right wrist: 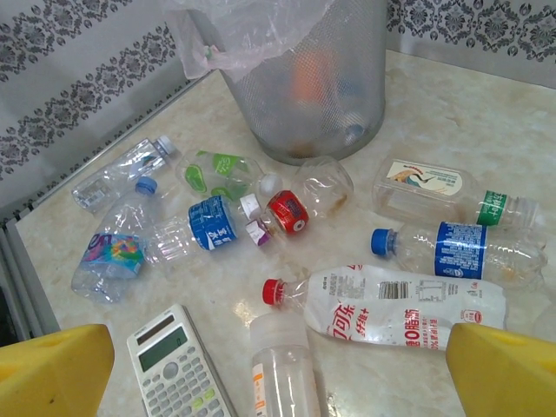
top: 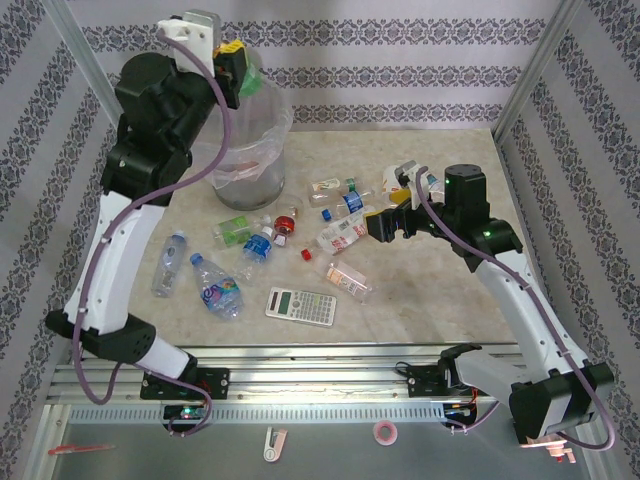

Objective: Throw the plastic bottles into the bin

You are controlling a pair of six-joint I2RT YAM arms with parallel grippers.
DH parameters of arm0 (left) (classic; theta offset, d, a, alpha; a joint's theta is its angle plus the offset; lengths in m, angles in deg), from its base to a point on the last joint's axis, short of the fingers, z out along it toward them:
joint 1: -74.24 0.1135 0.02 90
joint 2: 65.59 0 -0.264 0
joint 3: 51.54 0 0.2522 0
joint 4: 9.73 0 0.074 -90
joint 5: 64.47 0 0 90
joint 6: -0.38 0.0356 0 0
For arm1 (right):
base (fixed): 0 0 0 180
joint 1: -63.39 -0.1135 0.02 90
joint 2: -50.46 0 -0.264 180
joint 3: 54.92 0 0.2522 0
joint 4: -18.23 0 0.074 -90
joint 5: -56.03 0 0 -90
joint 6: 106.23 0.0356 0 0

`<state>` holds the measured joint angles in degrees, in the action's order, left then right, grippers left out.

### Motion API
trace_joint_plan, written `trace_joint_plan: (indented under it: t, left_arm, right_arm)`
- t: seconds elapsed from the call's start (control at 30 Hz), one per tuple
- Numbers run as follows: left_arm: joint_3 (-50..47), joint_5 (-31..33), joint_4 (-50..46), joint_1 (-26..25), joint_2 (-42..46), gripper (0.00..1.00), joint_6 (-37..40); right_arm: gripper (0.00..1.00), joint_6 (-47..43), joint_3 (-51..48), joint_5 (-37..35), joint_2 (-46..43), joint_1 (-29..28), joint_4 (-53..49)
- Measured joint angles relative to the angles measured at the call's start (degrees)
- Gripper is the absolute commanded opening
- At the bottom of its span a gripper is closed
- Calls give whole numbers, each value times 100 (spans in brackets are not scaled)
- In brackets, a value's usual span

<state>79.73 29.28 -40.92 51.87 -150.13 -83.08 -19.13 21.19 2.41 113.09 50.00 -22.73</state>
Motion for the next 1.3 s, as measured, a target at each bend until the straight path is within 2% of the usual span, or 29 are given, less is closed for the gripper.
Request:
trace_joint_plan:
  t: [0.13,0.33,0.8,0.87,0.97,1.0,1.03,1.1,1.13,1.17,1.3]
  left_arm:
    - [-1001,-22,1241,0,533,0,422]
    - [-1578,-68,2304,0,769,0,767]
    - [-1515,-24,2667,20,632,0,903]
    - [-1451,-44,2608,131,490,0,791]
    - [-1320,-195,2275,573,138,0,310]
    - [-1272,-282,2118,750,-15,9,90]
    - [-1231,-387,1926,931,-195,29,-142]
    - [-1193,-614,1506,1207,-551,82,-586]
    - [-1176,-704,1272,1296,-723,95,-780]
    - [-1126,-774,1019,1362,-903,100,-955]
    - [-721,-1008,57,1423,-1491,100,-1425]
  right_arm:
    - [98,-9,0,-122,70,0,2]
    - [98,-44,15,-166,197,-2,2]
    - [98,-46,17,-273,280,-39,2]
    - [98,-48,17,-271,284,-39,2]
    - [98,-50,17,-271,295,-39,2]
    - [98,-59,17,-271,302,-39,2]
    - [98,-70,17,-271,308,-39,0]
    - [98,-96,17,-273,310,-39,-20]
    - [98,-120,17,-273,310,-39,-39]
    - [98,-142,17,-273,310,-46,-48]
    - [98,-195,15,-269,308,-76,-107]
